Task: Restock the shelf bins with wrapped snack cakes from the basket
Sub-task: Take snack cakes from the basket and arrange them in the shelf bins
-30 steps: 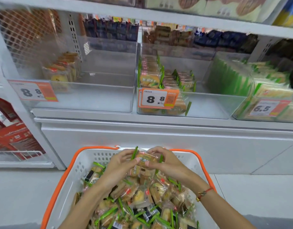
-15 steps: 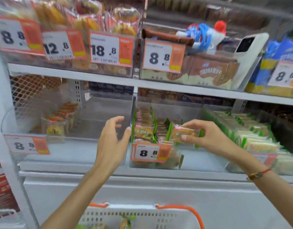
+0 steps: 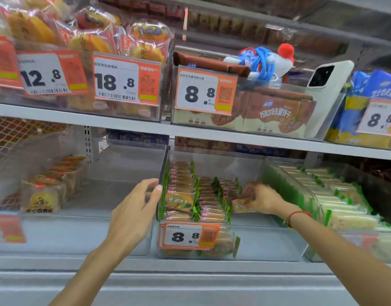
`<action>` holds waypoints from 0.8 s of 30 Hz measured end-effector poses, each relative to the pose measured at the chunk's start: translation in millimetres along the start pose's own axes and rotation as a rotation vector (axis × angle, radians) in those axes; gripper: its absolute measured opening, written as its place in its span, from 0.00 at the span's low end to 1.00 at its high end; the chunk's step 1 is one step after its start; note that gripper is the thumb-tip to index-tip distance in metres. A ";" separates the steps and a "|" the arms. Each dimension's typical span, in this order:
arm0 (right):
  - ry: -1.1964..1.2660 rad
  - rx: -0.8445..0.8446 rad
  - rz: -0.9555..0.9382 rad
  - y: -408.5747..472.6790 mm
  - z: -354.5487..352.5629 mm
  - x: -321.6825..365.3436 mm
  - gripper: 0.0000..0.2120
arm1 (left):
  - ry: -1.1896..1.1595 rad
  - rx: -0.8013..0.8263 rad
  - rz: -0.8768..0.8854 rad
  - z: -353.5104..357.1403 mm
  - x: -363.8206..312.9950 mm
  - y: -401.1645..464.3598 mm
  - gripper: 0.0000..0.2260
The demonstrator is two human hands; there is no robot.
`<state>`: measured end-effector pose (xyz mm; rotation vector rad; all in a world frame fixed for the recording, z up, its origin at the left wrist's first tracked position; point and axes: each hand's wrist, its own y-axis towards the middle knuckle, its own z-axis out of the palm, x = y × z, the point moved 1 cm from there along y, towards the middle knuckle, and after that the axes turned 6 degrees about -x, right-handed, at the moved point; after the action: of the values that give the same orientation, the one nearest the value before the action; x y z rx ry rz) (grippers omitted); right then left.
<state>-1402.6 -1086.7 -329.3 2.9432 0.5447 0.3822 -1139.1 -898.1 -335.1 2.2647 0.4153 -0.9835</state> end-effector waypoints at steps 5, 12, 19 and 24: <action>0.051 -0.006 -0.027 19.7 18.5 8.4 0.15 | 0.015 -0.004 0.021 -0.4 -1.2 -3.4 0.15; -0.242 -0.084 -0.140 21.6 17.9 15.4 0.11 | 0.025 -0.031 0.016 3.7 -0.2 -3.8 0.14; -0.185 -0.051 -0.155 22.1 18.7 16.4 0.10 | 0.028 -0.025 0.005 2.8 1.2 -3.9 0.14; -0.196 -0.057 -0.176 19.7 12.6 15.8 0.14 | 0.039 -0.025 0.017 2.9 1.2 -2.9 0.15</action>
<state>-1378.3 -1100.1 -334.6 2.8071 0.7442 0.0878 -1141.3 -897.7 -338.8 2.2646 0.4227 -0.9219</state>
